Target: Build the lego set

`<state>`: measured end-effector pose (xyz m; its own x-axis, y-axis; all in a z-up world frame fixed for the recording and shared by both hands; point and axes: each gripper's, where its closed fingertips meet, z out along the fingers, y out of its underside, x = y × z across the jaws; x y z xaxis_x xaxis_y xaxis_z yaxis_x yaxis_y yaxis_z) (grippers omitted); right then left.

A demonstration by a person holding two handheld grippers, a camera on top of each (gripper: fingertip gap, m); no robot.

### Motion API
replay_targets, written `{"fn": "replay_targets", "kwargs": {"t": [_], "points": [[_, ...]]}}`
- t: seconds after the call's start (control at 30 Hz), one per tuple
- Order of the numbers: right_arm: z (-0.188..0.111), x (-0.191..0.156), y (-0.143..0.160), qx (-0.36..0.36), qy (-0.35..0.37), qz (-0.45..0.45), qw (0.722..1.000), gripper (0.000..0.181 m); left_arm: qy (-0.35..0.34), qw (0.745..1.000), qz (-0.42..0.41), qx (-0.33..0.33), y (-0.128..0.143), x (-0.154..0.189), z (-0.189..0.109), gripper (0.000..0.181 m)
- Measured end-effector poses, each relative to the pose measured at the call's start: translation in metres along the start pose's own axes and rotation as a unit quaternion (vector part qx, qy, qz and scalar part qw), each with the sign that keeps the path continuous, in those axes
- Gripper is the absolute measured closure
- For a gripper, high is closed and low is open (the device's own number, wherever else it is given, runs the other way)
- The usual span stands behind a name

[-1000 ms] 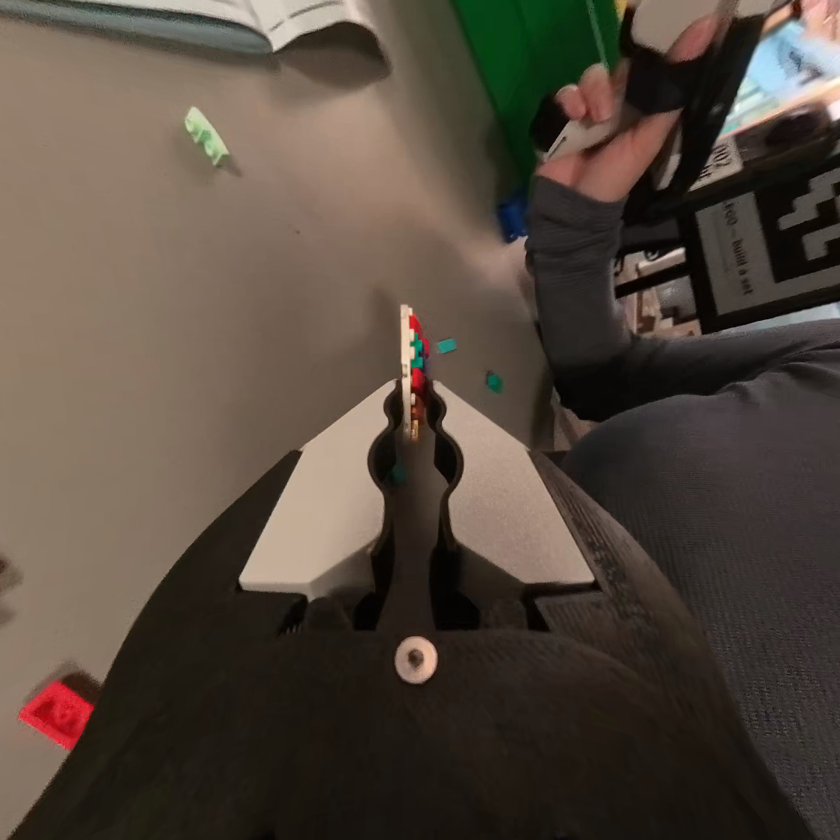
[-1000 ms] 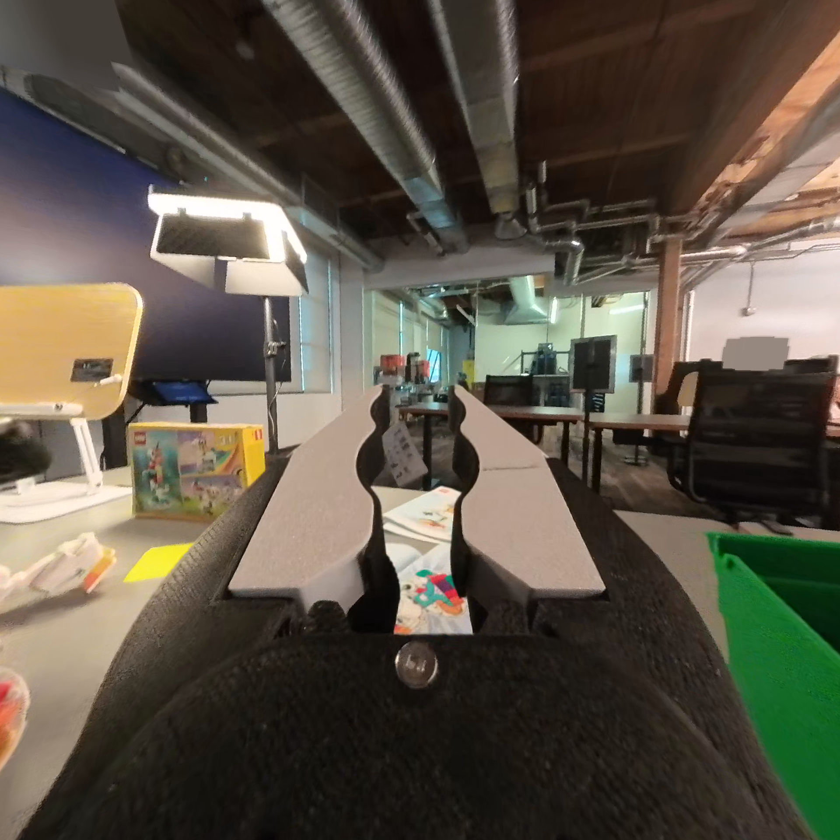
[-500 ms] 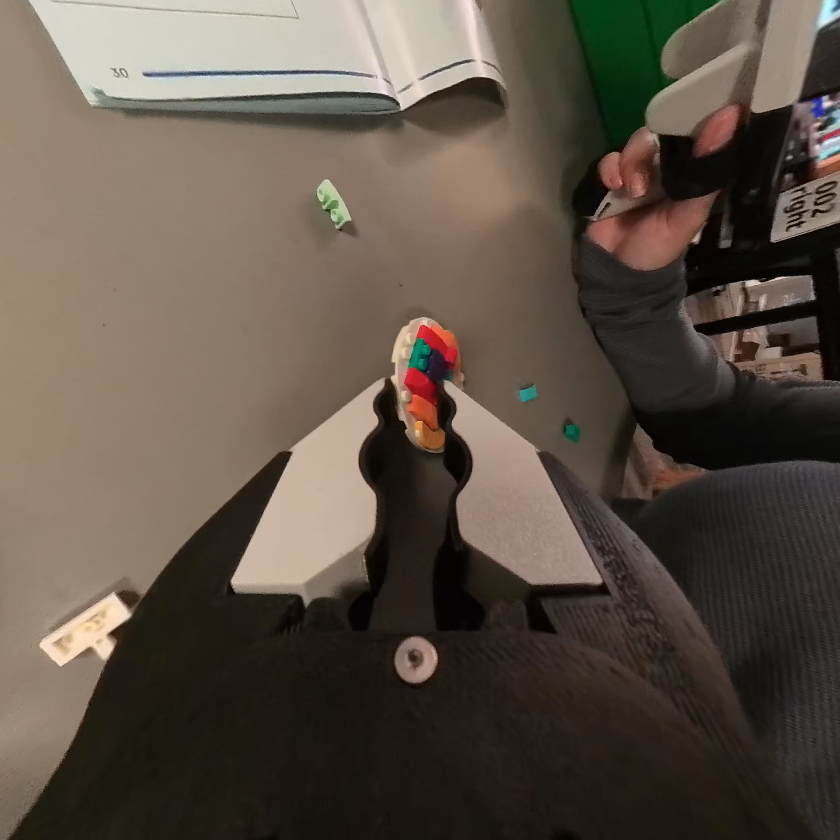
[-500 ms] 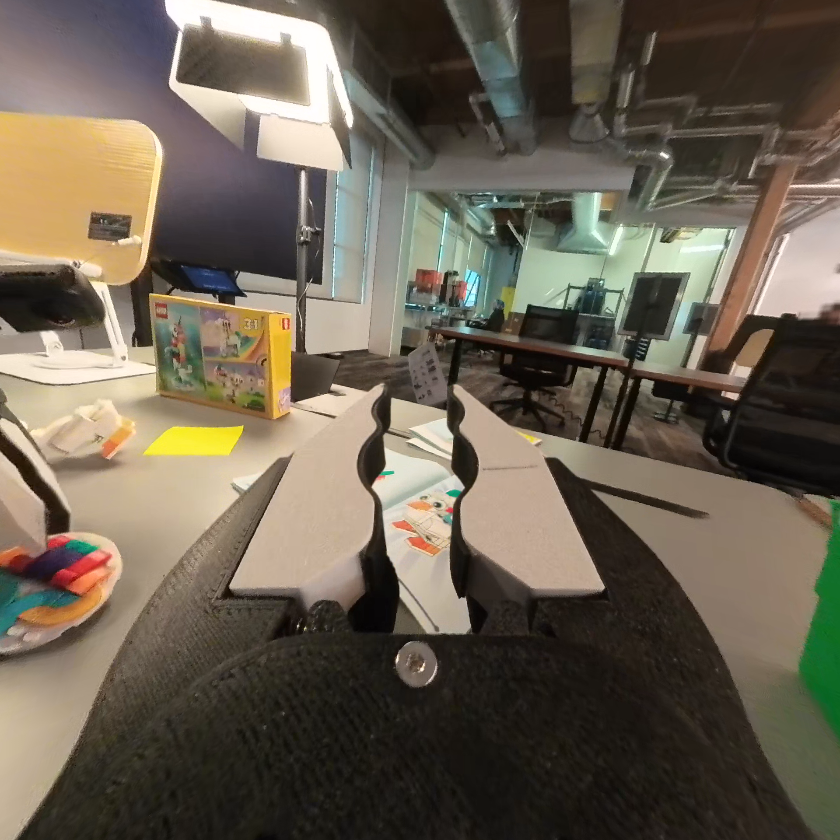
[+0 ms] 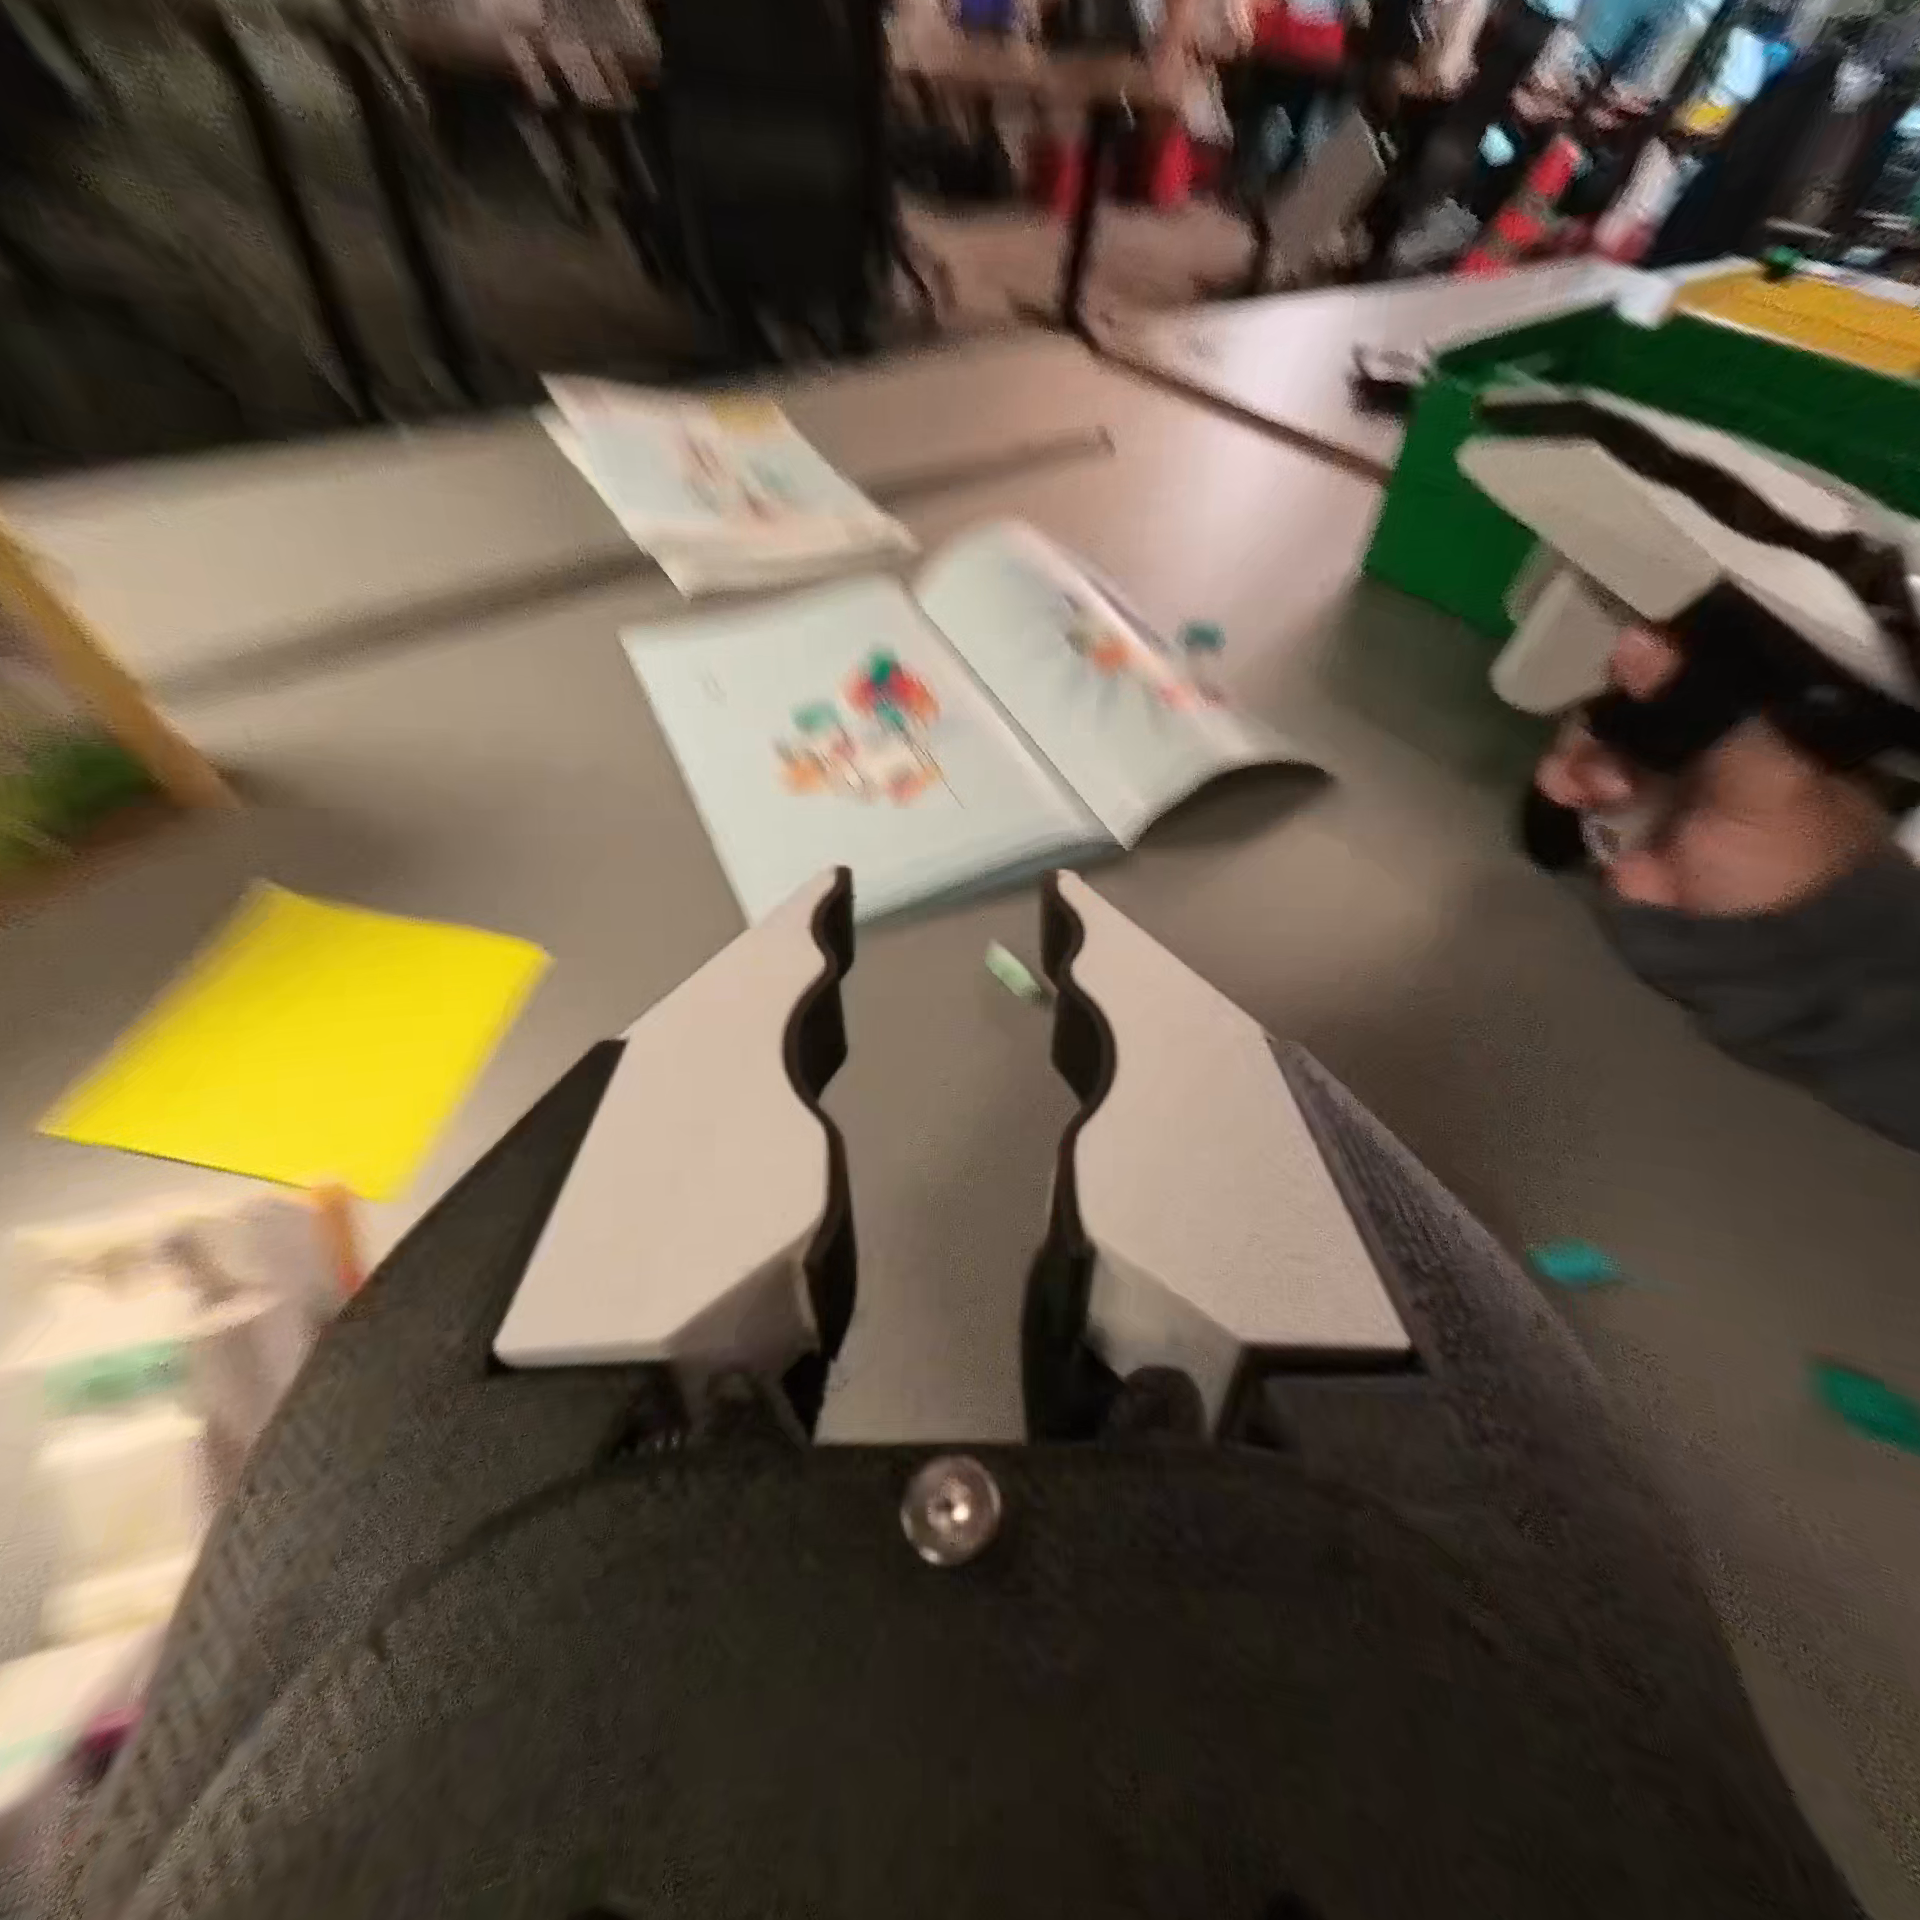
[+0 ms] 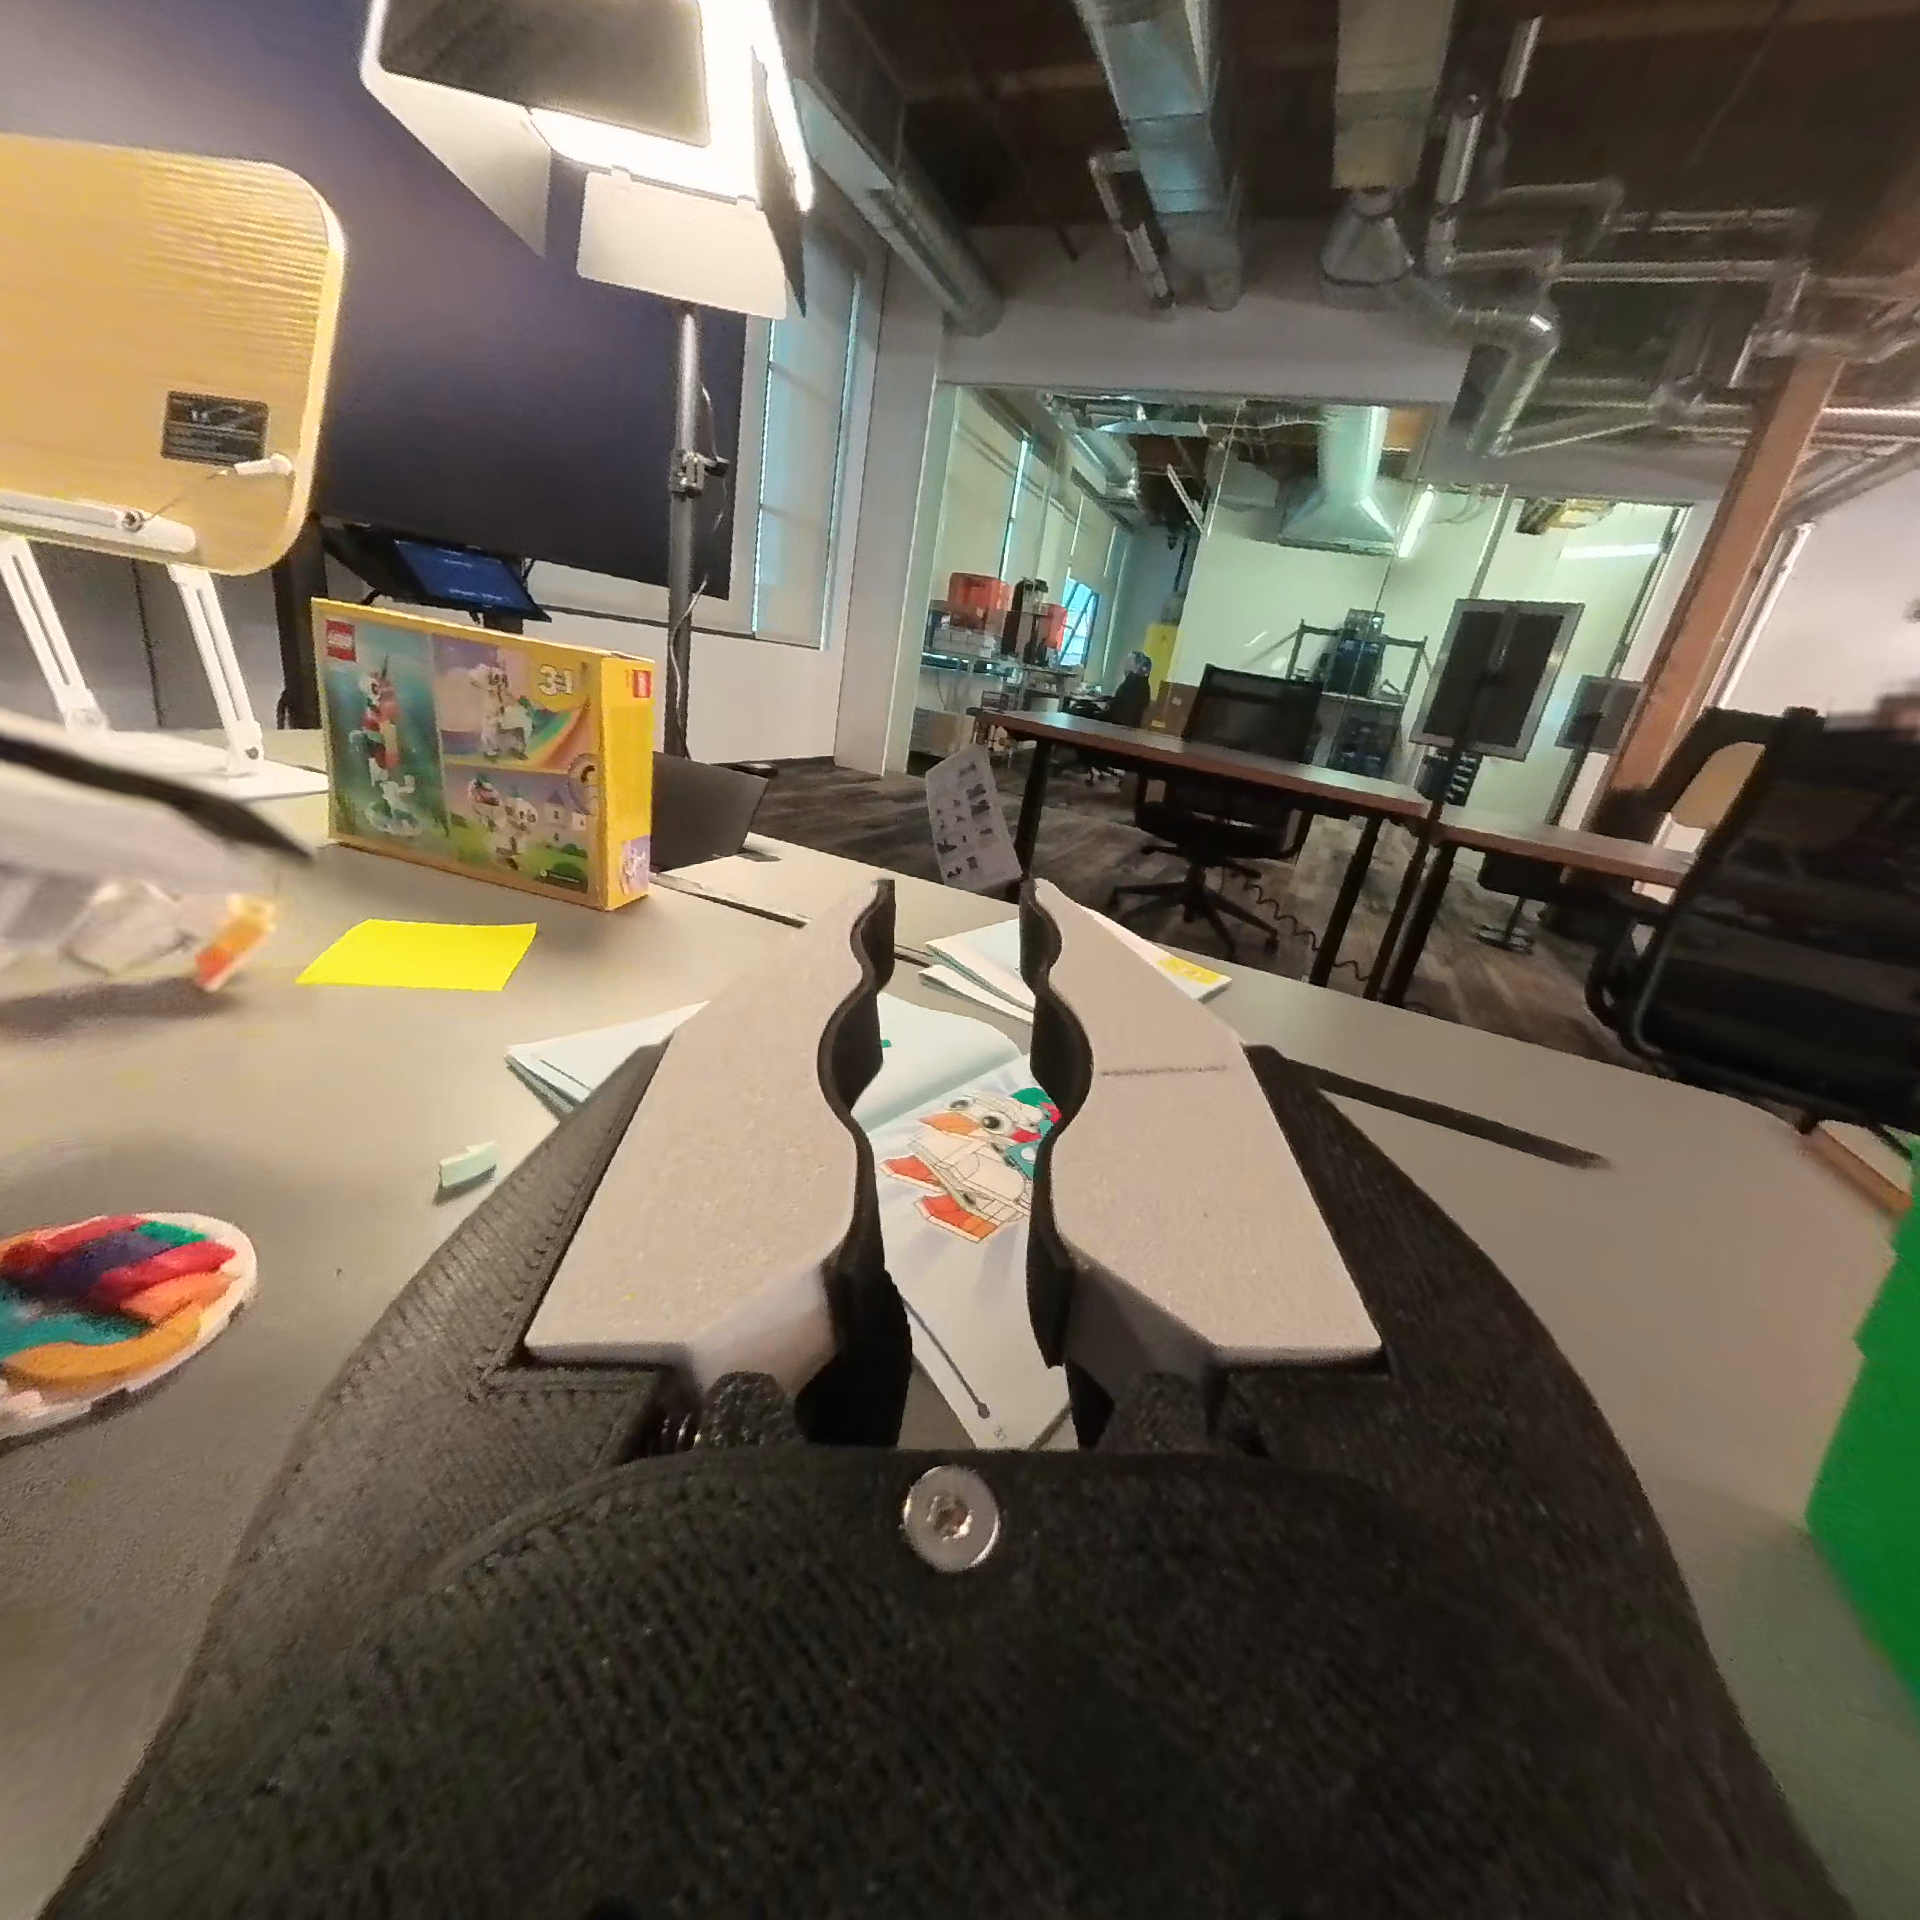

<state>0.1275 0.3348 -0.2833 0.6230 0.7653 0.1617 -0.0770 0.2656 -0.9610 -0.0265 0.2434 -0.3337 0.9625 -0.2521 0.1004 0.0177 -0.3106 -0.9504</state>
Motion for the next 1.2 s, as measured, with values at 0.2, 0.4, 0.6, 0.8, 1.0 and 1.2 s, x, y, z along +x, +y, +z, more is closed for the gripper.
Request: {"fn": "replay_targets", "kwargs": {"t": [0.2,0.4,0.6,0.8,1.0,1.2], "points": [[0.004,-0.027,0.01,-0.048,-0.071,-0.001,0.996,0.168,-0.083,0.964,0.147,0.206,-0.039,-0.001,-0.018,0.14],[0.027,-0.081,0.047,-0.144,-0.149,-0.153,0.966,0.158,-0.101,0.948,0.12,0.276,-0.049,-0.014,-0.042,0.141],[0.049,-0.111,0.092,-0.22,-0.196,-0.309,0.904,0.151,-0.085,0.958,0.071,0.264,-0.043,-0.022,-0.038,0.14],[0.053,-0.104,0.114,-0.265,-0.189,-0.364,0.873,0.155,-0.082,0.96,0.064,0.259,-0.041,-0.024,-0.036,0.14],[0.053,-0.097,0.115,-0.273,-0.175,-0.353,0.878,0.157,-0.076,0.964,0.045,0.251,-0.038,-0.028,-0.033,0.14],[0.054,-0.095,0.108,-0.259,-0.169,-0.337,0.889,0.162,-0.067,0.965,0.042,0.25,-0.038,-0.025,-0.032,0.14]]}}
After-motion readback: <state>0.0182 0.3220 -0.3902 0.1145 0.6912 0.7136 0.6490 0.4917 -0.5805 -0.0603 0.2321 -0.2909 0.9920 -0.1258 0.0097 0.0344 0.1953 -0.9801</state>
